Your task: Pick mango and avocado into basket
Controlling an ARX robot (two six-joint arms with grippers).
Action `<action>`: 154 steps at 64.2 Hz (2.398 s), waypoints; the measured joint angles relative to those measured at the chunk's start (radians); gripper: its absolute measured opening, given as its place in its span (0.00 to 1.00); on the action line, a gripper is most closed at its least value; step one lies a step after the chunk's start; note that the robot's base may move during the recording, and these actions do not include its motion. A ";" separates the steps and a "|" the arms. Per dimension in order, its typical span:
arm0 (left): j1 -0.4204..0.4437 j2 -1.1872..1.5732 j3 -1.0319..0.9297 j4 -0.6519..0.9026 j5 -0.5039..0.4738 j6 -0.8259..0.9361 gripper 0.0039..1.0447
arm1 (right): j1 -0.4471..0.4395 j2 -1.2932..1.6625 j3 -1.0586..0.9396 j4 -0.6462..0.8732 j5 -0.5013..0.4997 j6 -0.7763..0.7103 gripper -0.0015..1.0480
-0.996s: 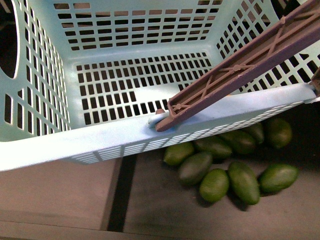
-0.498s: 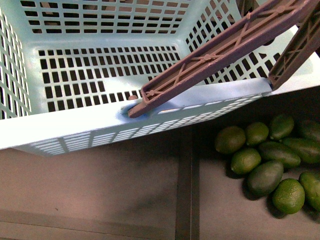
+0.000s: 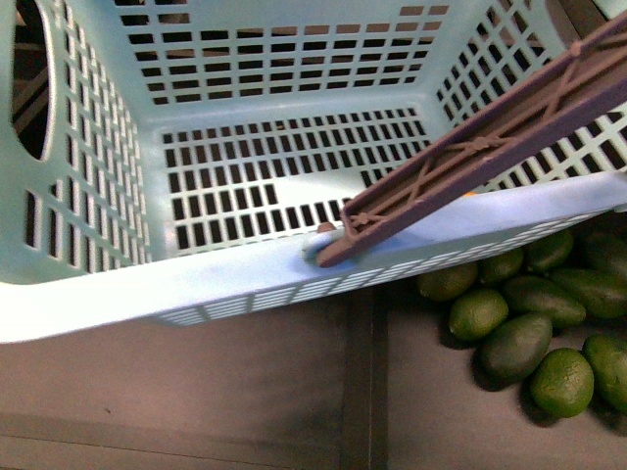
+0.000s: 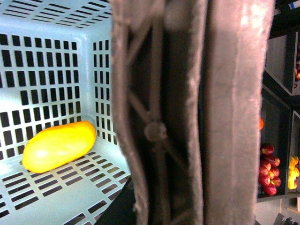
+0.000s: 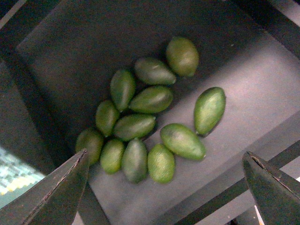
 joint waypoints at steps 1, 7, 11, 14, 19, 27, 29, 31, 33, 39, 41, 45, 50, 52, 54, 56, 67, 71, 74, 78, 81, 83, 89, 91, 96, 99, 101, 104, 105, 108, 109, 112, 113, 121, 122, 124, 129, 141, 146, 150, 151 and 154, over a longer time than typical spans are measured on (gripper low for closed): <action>0.000 0.000 0.000 0.000 -0.003 0.001 0.13 | -0.025 0.029 0.007 0.015 -0.016 -0.010 0.92; 0.003 0.000 0.000 0.000 -0.015 0.007 0.13 | -0.105 0.171 0.039 0.081 -0.084 -0.041 0.92; 0.003 0.000 0.000 0.000 -0.015 0.009 0.13 | -0.139 0.286 0.066 0.145 -0.112 -0.052 0.92; 0.003 0.000 0.000 0.000 -0.013 0.009 0.13 | -0.156 0.382 0.095 0.193 -0.110 -0.064 0.92; 0.003 0.000 0.000 0.000 -0.003 0.008 0.13 | -0.168 0.525 0.139 0.264 -0.107 -0.077 0.92; 0.001 0.000 0.000 0.000 0.005 0.005 0.13 | -0.169 0.718 0.191 0.338 -0.093 -0.094 0.92; 0.001 0.000 0.000 0.000 0.006 0.004 0.13 | -0.169 0.765 0.204 0.349 -0.084 -0.094 0.92; 0.000 0.000 0.000 0.000 0.006 0.004 0.13 | -0.167 0.794 0.212 0.356 -0.084 -0.093 0.92; 0.000 0.000 0.000 0.000 0.006 0.003 0.13 | -0.166 0.835 0.222 0.367 -0.084 -0.091 0.92; 0.000 0.000 0.000 0.000 0.002 0.003 0.13 | -0.152 0.933 0.248 0.390 -0.089 -0.090 0.92; 0.000 0.000 0.000 0.000 0.000 0.003 0.13 | -0.142 0.968 0.259 0.399 -0.089 -0.092 0.92; 0.000 0.000 0.000 0.000 -0.003 0.004 0.13 | -0.129 1.009 0.276 0.408 -0.084 -0.095 0.92; 0.000 0.000 0.000 0.000 -0.003 0.005 0.13 | -0.113 1.060 0.305 0.409 -0.083 -0.101 0.92; 0.000 0.000 0.000 0.000 -0.003 0.005 0.13 | -0.110 1.074 0.314 0.407 -0.083 -0.104 0.92; 0.000 0.000 0.000 0.000 -0.003 0.005 0.13 | -0.105 1.094 0.326 0.406 -0.080 -0.108 0.92; 0.000 0.000 0.000 0.000 -0.003 0.005 0.13 | -0.101 1.107 0.335 0.404 -0.080 -0.110 0.92; 0.000 0.000 0.000 0.000 0.001 0.005 0.13 | -0.092 1.188 0.390 0.394 -0.060 -0.132 0.92; 0.000 0.000 0.000 0.000 0.002 0.005 0.13 | -0.091 1.210 0.405 0.393 -0.054 -0.137 0.92; 0.000 0.000 0.000 0.000 0.002 0.004 0.13 | -0.091 1.222 0.413 0.392 -0.053 -0.140 0.92; 0.000 0.000 0.000 0.000 0.002 0.004 0.13 | -0.091 1.239 0.425 0.391 -0.051 -0.142 0.92; 0.000 0.000 0.000 0.000 0.001 0.004 0.13 | -0.089 1.249 0.433 0.393 -0.047 -0.142 0.92; 0.000 0.000 0.000 0.000 0.001 0.004 0.13 | -0.087 1.254 0.437 0.394 -0.045 -0.142 0.92; 0.000 0.000 0.000 0.000 0.000 0.005 0.13 | -0.079 1.271 0.454 0.396 -0.042 -0.142 0.92; 0.000 0.000 0.000 0.000 0.000 0.005 0.13 | -0.078 1.275 0.458 0.396 -0.042 -0.141 0.92; 0.000 0.000 0.000 0.000 -0.003 0.005 0.13 | -0.066 1.296 0.479 0.395 -0.039 -0.138 0.92; 0.000 0.000 0.000 0.000 -0.003 0.005 0.13 | -0.061 1.307 0.490 0.393 -0.039 -0.136 0.92; 0.000 0.000 0.000 0.000 -0.002 0.005 0.13 | -0.058 1.313 0.496 0.392 -0.039 -0.134 0.92; 0.000 0.000 0.000 0.000 -0.002 0.005 0.13 | -0.053 1.324 0.507 0.389 -0.039 -0.130 0.92; 0.000 0.000 0.000 0.000 -0.002 0.005 0.13 | -0.052 1.328 0.511 0.388 -0.039 -0.129 0.92; 0.000 0.000 0.000 0.000 -0.001 0.005 0.13 | -0.047 1.339 0.521 0.386 -0.038 -0.126 0.92; 0.000 0.000 0.000 0.000 -0.001 0.005 0.13 | -0.046 1.342 0.524 0.386 -0.038 -0.125 0.92; 0.000 0.000 0.000 0.000 0.001 0.005 0.13 | -0.042 1.354 0.534 0.382 -0.036 -0.122 0.92; 0.000 0.000 0.000 0.000 0.001 0.005 0.13 | -0.041 1.357 0.536 0.382 -0.036 -0.122 0.92; 0.000 0.000 0.000 0.000 0.001 0.005 0.13 | -0.034 1.380 0.557 0.377 -0.032 -0.119 0.92; 0.000 0.000 0.000 0.000 0.001 0.005 0.13 | -0.034 1.384 0.561 0.377 -0.031 -0.119 0.92; 0.000 0.000 0.000 0.000 0.001 0.005 0.13 | -0.033 1.387 0.565 0.376 -0.028 -0.119 0.92; 0.000 0.000 0.000 0.000 0.001 0.005 0.13 | -0.030 1.398 0.576 0.374 -0.017 -0.120 0.92; 0.000 0.000 0.000 0.000 0.000 0.005 0.13 | -0.030 1.420 0.593 0.369 0.003 -0.124 0.92; 0.000 0.000 0.000 0.000 0.000 0.005 0.13 | -0.030 1.426 0.593 0.370 0.019 -0.125 0.92; 0.000 0.000 0.000 0.000 0.000 0.005 0.13 | -0.031 1.429 0.593 0.374 0.029 -0.127 0.91; 0.000 0.000 0.000 0.000 0.000 0.005 0.13 | -0.031 1.430 0.593 0.376 0.032 -0.128 0.89; 0.000 0.000 0.000 0.000 0.000 0.005 0.13 | -0.032 1.431 0.592 0.378 0.038 -0.129 0.84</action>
